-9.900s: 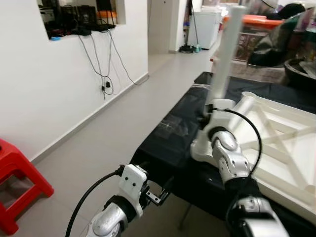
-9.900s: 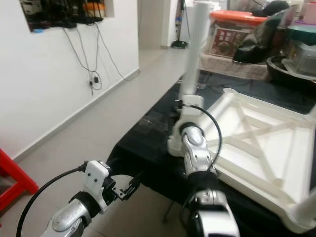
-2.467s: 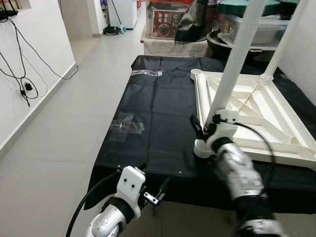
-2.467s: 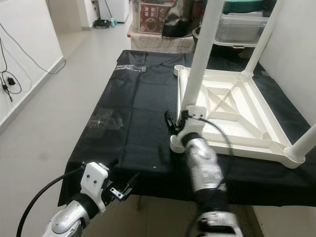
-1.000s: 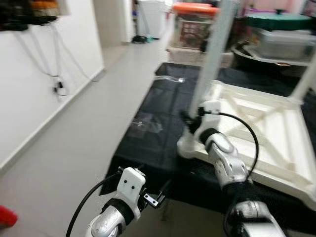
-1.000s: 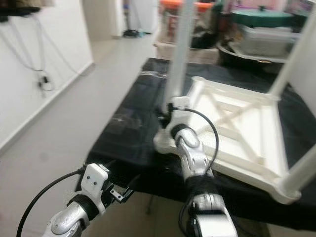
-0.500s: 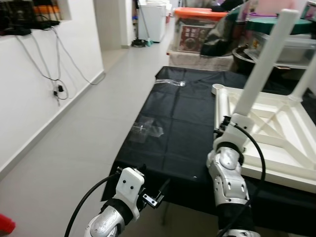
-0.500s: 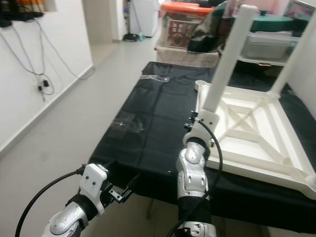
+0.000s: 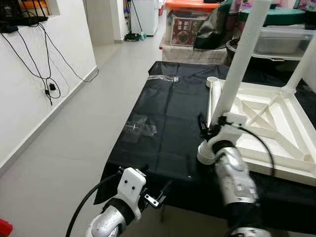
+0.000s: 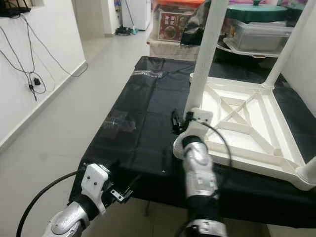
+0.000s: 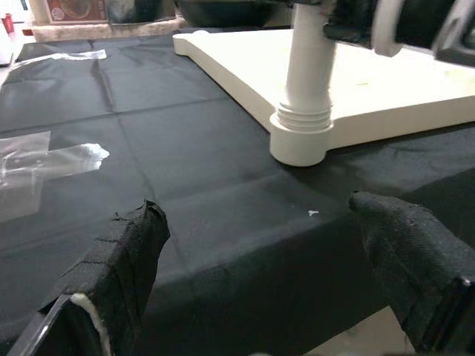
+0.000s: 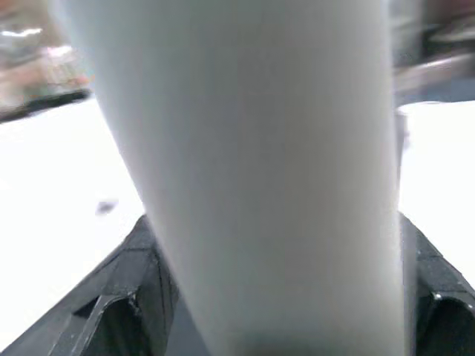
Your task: Building children table
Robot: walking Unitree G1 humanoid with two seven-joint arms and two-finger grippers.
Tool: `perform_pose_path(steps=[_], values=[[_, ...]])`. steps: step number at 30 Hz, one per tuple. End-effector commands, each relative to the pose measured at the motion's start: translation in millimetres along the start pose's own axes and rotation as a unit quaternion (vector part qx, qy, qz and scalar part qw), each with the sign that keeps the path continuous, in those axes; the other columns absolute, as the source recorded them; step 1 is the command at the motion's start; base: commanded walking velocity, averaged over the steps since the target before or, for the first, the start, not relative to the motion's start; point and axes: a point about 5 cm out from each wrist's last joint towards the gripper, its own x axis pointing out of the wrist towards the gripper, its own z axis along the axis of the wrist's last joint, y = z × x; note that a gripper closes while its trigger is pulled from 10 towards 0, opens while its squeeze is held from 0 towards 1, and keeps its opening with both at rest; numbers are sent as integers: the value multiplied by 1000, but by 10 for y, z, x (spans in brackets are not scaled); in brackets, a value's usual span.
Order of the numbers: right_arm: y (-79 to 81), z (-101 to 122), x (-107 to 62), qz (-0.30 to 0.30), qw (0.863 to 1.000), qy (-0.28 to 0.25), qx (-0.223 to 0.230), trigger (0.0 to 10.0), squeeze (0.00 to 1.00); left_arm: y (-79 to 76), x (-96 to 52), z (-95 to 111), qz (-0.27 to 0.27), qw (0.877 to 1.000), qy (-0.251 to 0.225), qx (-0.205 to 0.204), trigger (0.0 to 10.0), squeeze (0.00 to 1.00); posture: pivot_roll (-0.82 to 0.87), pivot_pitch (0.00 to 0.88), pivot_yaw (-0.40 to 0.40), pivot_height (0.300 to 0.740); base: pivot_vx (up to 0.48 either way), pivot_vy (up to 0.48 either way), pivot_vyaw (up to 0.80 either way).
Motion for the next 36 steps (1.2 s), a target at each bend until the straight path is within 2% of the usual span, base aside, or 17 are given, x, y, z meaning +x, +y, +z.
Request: perform_pose_path(steps=[1,2,3,5,7,20,21,22,27,28,29,30,32,33,34,35,36], values=[[146,-86,23,65,997,17,30,10000,0,-12,-7,-40,-3,1000,3,-9,10000,0,101,23,-34,740,0,0,0],[146,-86,23,65,997,17,30,10000,0,-12,-7,-40,-3,1000,3,-9,10000,0,101,23,-34,740,0,0,0],[164,-78,9,139,989,44,32,10000,0,-13,-6,-39,-5,1000,2,-10,10000,0,108,21,-39,740,0,0,0],[251,-40,11,293,950,107,1,10000,0,-10,-5,-32,-5,1000,-1,-10,10000,0,116,24,-41,740,0,0,0],[267,-41,5,334,934,126,-14,10000,0,-10,-4,-30,-5,1000,-2,-9,10000,0,117,25,-42,740,0,0,0],[464,-182,145,448,872,187,-65,10000,0,-7,5,-27,-4,1000,-3,-10,10000,0,129,32,-51,740,0,0,0],[487,-223,139,452,868,194,-66,3569,0,-7,6,-26,-3,1000,-3,-10,10000,0,129,32,-51,740,0,0,0],[506,-264,136,445,871,196,-66,0,0,-9,5,-26,-3,1000,-3,-10,10000,0,129,33,-50,740,0,0,0],[496,-324,134,425,881,193,-80,0,0,-11,5,-26,-4,1000,-3,-11,10000,0,128,35,-49,740,0,0,0],[481,-342,139,409,889,188,-84,0,0,-11,5,-25,-4,1000,-2,-11,10000,0,126,37,-47,740,0,0,0],[423,-357,196,348,916,176,-95,0,0,-13,5,-23,-4,1000,-2,-12,10000,0,122,38,-47,740,0,0,0],[423,-357,196,348,916,176,-95,0,0,-13,5,-23,-4,1000,-2,-12,10000,0,122,38,-47,740,0,0,0],[177,-342,308,138,974,147,-103,0,0,-15,5,-24,-6,1000,-1,-12,10000,0,117,43,-46,740,0,0,0],[177,-342,308,138,974,147,-103,0,0,-15,5,-24,-6,1000,-1,-12,10000,0,117,43,-46,740,0,0,0],[32,-324,319,30,985,135,-104,0,0,-13,4,-22,-6,1000,-1,-12,10000,0,113,45,-46,740,0,0,0],[32,-324,319,30,985,135,-104,0,0,-13,4,-22,-6,1000,-1,-12,10000,0,113,45,-46,740,0,0,0],[-98,-321,295,-58,984,131,-103,0,0,-12,3,-21,-6,1000,-1,-12,10000,0,109,48,-44,740,0,0,0]])
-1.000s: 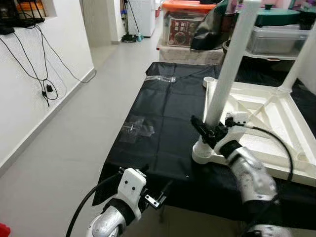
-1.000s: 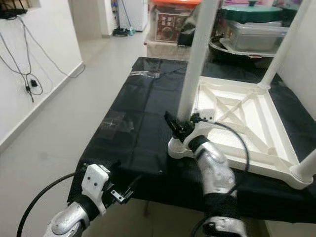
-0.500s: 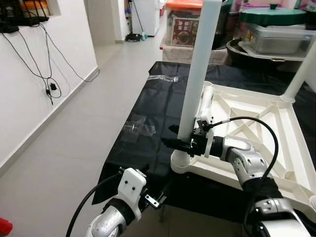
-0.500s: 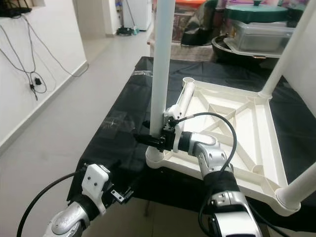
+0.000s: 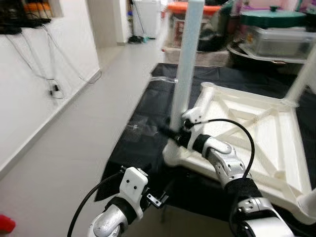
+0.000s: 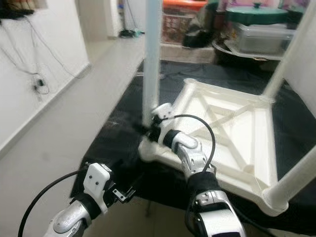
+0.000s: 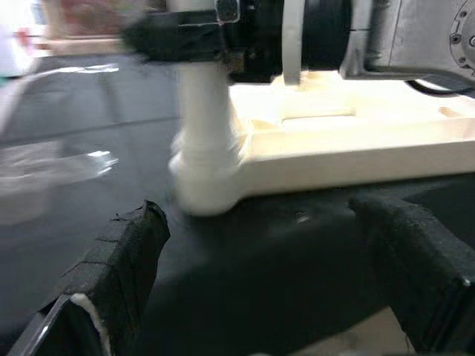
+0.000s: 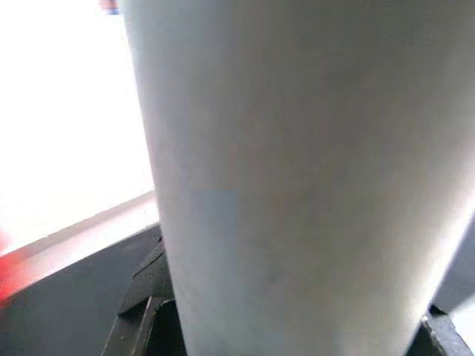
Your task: Building children table
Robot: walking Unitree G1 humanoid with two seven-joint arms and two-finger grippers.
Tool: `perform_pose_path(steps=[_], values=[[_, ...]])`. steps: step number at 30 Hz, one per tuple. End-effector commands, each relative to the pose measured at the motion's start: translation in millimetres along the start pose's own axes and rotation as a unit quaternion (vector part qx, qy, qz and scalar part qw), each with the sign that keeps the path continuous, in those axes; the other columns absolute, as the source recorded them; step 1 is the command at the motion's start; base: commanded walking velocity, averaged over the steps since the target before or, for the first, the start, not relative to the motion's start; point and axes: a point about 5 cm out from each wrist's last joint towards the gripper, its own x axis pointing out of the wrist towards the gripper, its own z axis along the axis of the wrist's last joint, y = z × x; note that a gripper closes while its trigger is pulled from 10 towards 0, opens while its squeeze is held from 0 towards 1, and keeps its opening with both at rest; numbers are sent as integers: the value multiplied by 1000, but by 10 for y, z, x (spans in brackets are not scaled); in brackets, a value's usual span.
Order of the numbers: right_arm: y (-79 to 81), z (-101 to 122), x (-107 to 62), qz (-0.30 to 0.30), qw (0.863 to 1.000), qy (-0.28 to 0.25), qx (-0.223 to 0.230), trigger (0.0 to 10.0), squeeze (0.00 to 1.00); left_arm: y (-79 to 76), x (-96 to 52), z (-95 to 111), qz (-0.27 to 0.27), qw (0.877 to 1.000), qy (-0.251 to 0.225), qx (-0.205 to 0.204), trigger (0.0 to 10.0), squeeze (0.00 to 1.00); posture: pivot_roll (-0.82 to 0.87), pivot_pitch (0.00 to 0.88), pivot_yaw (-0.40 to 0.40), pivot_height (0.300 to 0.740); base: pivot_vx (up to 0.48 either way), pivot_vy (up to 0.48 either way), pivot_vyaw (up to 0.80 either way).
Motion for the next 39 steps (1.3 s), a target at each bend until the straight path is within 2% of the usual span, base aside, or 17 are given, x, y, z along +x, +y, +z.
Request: perform_pose_path(steps=[1,2,4,5,8,11,14,15,16,17,18,20,21,29,32,36,39], values=[[-397,-232,-219,-209,977,47,17,0,0,4,-23,-30,0,1000,7,-9,10000,0,108,48,-42,740,0,0,0],[-397,-232,-219,-209,977,47,17,0,0,4,-23,-30,0,1000,7,-9,10000,0,108,48,-42,740,0,0,0],[-525,-270,-408,-351,935,41,24,0,0,4,-24,-33,-1,1000,8,-9,10000,0,109,47,-41,740,0,0,0],[-525,-270,-408,-351,935,41,24,0,0,4,-24,-33,-1,1000,8,-9,10000,0,109,47,-41,740,0,0,0],[-362,-338,-573,-473,874,27,109,0,0,9,-23,-35,-3,1000,9,-7,10000,0,112,48,-42,740,0,0,0],[-270,-360,-570,-489,862,28,134,0,0,10,-22,-36,-3,1000,9,-7,10000,0,112,48,-42,740,0,0,0],[-144,-358,-518,-480,865,25,146,0,0,10,-20,-37,-2,1000,9,-6,10000,0,113,47,-43,740,0,0,0],[1,-337,-420,-450,882,20,143,5882,0,10,-20,-37,-2,1000,8,-6,10000,0,111,48,-43,740,0,0,0],[1,-337,-420,-450,882,20,143,5882,0,10,-20,-37,-2,1000,8,-6,10000,0,111,48,-43,740,0,0,0],[219,-284,-274,-360,925,-15,122,10000,1000,6,-19,-39,-2,1000,8,-6,10000,0,114,46,-47,740,0,0,0],[284,-271,-236,-322,939,-27,116,10000,1000,5,-19,-39,-2,1000,9,-6,10000,0,114,46,-47,740,0,0,0],[284,-271,-236,-322,939,-27,116,10000,1000,5,-19,-39,-2,1000,9,-6,10000,0,114,46,-47,740,0,0,0],[303,-239,-218,-261,960,-58,87,10000,0,7,-23,-41,-1,1000,9,-6,10000,0,111,47,-47,740,0,0,0],[267,-252,-224,-91,986,-73,123,10000,0,7,-25,-44,-1,1000,9,-7,10000,0,109,42,-40,740,0,0,0],[205,-310,-287,41,992,-27,119,10000,0,5,-23,-51,-4,1000,8,-8,10000,0,113,33,-44,740,0,0,0],[96,-243,-308,156,984,13,87,10000,0,0,-12,-56,-6,1000,8,-7,10000,0,126,25,-57,740,0,0,0],[177,-204,-319,296,953,33,56,10000,0,2,-5,-57,-3,1000,7,-6,10000,0,134,19,-64,740,0,0,0]])
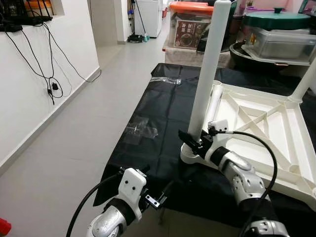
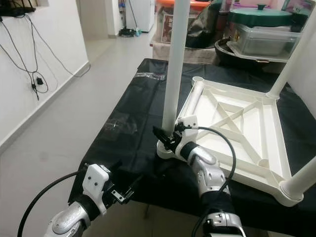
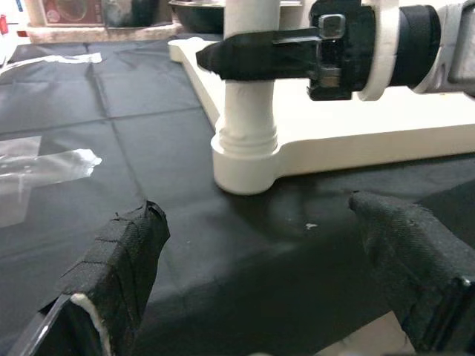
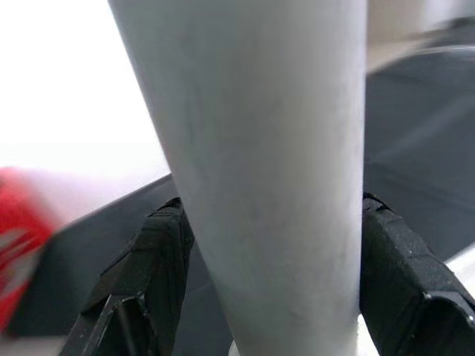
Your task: Building children table
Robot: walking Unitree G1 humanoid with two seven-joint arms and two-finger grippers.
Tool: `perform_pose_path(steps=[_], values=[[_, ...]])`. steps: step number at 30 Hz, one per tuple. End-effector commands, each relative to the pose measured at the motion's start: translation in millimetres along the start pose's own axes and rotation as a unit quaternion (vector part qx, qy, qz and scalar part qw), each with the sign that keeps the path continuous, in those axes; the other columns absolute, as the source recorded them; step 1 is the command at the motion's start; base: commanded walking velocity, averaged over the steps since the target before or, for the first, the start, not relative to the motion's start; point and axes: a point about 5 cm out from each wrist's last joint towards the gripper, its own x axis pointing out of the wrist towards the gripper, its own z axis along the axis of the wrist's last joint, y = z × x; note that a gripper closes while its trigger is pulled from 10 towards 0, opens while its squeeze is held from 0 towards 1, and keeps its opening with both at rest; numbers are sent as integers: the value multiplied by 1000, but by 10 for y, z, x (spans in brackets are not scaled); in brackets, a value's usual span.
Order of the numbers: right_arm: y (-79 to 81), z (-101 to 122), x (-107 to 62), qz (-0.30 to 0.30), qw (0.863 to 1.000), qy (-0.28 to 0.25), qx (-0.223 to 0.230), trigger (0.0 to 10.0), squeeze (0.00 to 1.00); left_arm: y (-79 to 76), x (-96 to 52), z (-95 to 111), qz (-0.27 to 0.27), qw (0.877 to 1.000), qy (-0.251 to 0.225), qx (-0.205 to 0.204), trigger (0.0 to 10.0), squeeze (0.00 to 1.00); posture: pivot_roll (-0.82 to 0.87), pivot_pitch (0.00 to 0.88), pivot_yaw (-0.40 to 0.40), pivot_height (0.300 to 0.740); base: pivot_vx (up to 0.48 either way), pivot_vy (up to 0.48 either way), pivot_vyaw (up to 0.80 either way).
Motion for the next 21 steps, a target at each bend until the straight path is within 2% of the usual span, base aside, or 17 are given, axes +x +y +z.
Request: perform_pose_path(steps=[1,3,7,10,11,12,18,20,21], values=[[240,-70,162,114,993,18,6,10000,0,-6,0,-31,1,1000,3,-2,10000,0,134,19,-64,740,0,0,0],[284,-96,173,165,985,42,-4,10000,0,-6,-2,-32,2,1000,3,-2,10000,0,137,16,-64,740,0,0,0],[324,-78,238,204,978,53,-5,10000,0,-8,-7,-33,2,1000,3,-2,10000,0,138,13,-62,740,0,0,0],[333,-73,247,211,976,54,-8,10000,0,-9,-9,-34,1,1000,3,-2,10000,0,138,13,-62,740,0,0,0],[338,-71,252,217,975,56,-7,6549,0,-12,-12,-34,1,1000,4,-2,10000,0,136,11,-58,740,0,0,0],[352,-74,254,223,973,52,-9,0,0,-15,-13,-37,0,1000,4,-3,10000,0,139,10,-62,740,0,0,0],[369,-119,245,214,976,47,-19,0,0,-20,-19,-38,-2,1000,5,-3,10000,0,134,13,-60,740,0,0,0],[381,-145,230,203,978,38,-20,0,0,-21,-20,-36,-3,1000,5,-3,10000,0,130,16,-55,740,0,0,0],[370,-160,231,177,984,28,-26,0,0,-21,-21,-36,-4,1000,5,-3,10000,0,129,19,-56,740,0,0,0]])
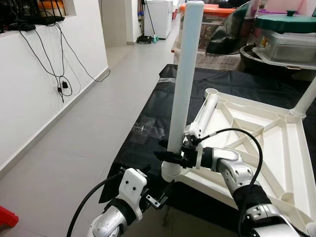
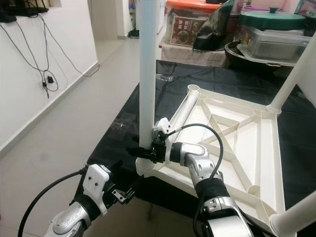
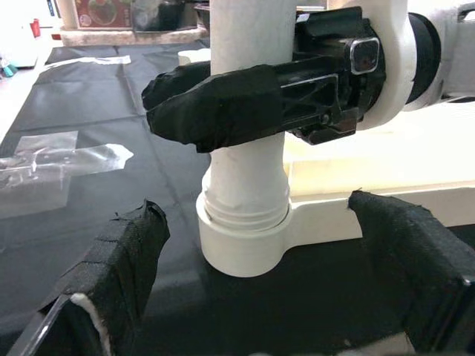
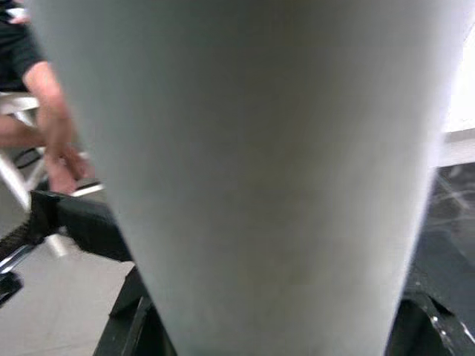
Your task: Building children table
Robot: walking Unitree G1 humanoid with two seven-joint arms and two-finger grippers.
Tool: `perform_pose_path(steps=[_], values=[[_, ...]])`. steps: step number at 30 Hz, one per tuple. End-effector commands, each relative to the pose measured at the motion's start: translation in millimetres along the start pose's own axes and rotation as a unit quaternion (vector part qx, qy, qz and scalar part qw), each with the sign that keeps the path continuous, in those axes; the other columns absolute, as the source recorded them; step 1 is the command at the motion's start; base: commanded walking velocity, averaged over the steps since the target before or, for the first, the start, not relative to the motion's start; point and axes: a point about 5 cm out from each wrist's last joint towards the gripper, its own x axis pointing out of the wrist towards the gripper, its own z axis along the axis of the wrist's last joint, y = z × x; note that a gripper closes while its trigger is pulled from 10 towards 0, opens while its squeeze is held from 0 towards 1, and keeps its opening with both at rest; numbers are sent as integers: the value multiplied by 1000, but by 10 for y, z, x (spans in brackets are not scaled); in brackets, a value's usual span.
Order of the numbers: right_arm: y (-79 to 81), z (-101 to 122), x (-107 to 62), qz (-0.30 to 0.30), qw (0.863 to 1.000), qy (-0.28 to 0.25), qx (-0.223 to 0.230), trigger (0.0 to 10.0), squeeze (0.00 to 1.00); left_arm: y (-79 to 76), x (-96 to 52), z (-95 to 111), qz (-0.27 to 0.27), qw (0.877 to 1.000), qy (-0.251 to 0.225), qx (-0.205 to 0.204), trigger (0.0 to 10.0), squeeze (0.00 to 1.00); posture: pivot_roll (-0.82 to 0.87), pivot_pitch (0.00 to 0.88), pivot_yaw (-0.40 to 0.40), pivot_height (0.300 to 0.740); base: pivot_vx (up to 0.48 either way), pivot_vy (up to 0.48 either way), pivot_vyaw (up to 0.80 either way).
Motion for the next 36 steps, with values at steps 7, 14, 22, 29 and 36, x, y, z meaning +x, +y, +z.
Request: perform_pose_path(steps=[7,14,22,29,36], values=[[-241,14,-7,-269,961,-57,17,0,0,-7,-11,-30,-4,1000,7,-3,10000,0,124,28,-49,740,0,0,0],[-219,48,-390,-642,763,-70,36,0,0,-1,-7,-36,-8,1000,10,-5,10000,0,112,35,-45,740,0,0,0],[-22,-126,-377,-724,681,-56,98,4000,0,-8,3,-36,-10,1000,11,-5,10000,0,114,40,-45,740,0,0,0],[-37,82,-113,-619,773,-124,53,10000,1000,-7,4,-41,-10,1000,12,-6,10000,0,110,41,-45,740,0,0,0],[-94,128,-91,-440,883,-144,79,10000,0,-5,6,-39,-11,1000,12,-6,10000,0,109,40,-42,740,0,0,0]])
